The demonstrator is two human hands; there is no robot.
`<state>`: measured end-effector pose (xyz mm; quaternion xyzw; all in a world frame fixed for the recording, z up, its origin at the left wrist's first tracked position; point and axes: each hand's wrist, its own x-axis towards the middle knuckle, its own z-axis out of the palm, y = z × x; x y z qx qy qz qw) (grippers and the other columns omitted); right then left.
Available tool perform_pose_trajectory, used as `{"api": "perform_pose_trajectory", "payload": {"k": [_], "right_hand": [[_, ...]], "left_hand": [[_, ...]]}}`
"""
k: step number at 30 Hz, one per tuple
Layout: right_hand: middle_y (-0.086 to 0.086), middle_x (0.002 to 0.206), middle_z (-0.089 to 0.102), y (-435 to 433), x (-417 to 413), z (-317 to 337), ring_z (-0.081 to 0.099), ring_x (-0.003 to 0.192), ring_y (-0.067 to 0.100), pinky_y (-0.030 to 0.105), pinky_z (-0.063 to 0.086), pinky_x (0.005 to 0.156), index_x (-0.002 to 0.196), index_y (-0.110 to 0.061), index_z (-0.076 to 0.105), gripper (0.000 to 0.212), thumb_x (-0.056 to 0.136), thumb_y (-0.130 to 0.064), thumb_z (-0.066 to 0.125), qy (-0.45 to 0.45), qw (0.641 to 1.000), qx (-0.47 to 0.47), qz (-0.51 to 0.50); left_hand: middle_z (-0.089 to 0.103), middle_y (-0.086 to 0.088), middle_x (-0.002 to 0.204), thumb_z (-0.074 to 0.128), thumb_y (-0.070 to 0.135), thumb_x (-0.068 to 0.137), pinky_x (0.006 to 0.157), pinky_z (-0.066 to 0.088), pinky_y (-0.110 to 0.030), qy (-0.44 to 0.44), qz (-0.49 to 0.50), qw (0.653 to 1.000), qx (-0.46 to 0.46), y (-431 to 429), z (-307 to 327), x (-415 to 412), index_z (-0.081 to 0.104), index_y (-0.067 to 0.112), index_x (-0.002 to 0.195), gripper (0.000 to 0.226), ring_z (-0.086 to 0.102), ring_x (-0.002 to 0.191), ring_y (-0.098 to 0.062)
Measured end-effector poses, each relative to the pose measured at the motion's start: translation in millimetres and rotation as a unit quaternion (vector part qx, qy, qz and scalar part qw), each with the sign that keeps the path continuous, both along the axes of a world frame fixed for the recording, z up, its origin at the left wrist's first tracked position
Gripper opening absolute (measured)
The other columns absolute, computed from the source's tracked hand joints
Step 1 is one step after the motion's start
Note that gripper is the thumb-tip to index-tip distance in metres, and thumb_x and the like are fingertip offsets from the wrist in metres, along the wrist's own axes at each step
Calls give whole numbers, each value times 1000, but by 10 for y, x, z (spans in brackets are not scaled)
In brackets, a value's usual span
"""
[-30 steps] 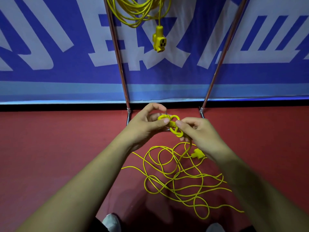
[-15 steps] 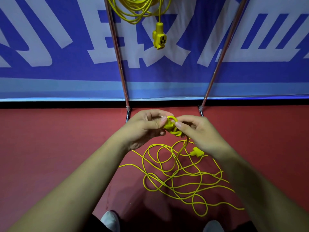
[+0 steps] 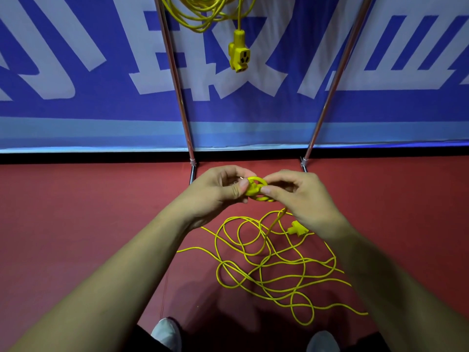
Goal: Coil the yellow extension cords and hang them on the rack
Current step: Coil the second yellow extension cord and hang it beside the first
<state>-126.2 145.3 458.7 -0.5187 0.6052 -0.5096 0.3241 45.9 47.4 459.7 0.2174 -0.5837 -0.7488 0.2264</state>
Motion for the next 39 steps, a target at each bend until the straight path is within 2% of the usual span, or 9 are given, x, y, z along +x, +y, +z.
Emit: {"api": "perform_pose_trajectory", "payload": {"k": [5,9,13,17,19,24,28,34,39], "right_hand": [[-10,71,69,7,27,23,63,68,2,17,50,68,83,-24,68,24,85,0,67,-37,999,-24,-11],[-2,78,62,2,46,32,61,68,3,18,50,67,86,-20,64,25,88,4,62,-34,999,-25,5],[-2,80,61,-25,65,27,60,69,7,23,50,68,87,-19,61,22,89,2,61,-24,1000,-9,7],[-3,84,55,-48,66,16,53,75,5,9,37,67,84,-14,60,14,83,0,64,155,986,-35,-47],[0,82,54,-52,63,2,51,72,8,9,35,63,83,-13,58,14,81,0,63,182,981,-45,-55],[0,80,62,-43,25,-58,58,73,11,16,43,65,85,-12,58,9,84,-4,63,145,988,-6,-46],[2,71,62,-51,-59,-72,58,69,15,29,43,67,90,-9,50,10,86,-16,55,14,999,24,38],[16,82,63,-61,-109,-31,67,70,28,30,51,73,97,-9,48,17,93,8,50,-80,992,29,89],[15,95,68,-78,-102,-86,63,68,24,36,49,70,113,-3,57,22,93,5,53,-87,992,55,76]], "left_hand": [[71,-2,91,61,30,90,73,51,-24,-7,-47,998,42,49,65,17,73,18,90,17,63,84,-11],[70,-2,86,68,34,84,72,52,-27,-16,-30,999,38,81,55,-12,63,15,82,19,65,81,-15],[64,-11,91,58,27,85,72,51,-29,-18,18,999,23,37,20,-20,54,11,82,17,64,80,-19],[67,3,80,65,27,87,74,53,-27,-31,42,998,-40,74,10,-50,55,11,85,19,64,75,-10],[66,7,76,62,28,85,73,53,-27,-39,46,996,-72,86,16,-65,55,10,87,20,63,72,-7],[53,-3,76,63,27,83,68,48,-34,-75,46,982,-170,55,-9,-40,57,12,93,20,57,67,-20],[54,-1,75,61,27,83,67,47,-33,-67,65,980,-178,73,-23,-57,58,14,94,18,58,63,-20],[50,-14,78,59,26,85,61,44,-30,-52,97,983,-145,35,-41,-58,57,4,97,25,51,59,-18],[50,-1,67,63,24,84,57,42,-22,-63,135,974,-171,50,-57,-81,57,4,95,23,51,55,-12]]}}
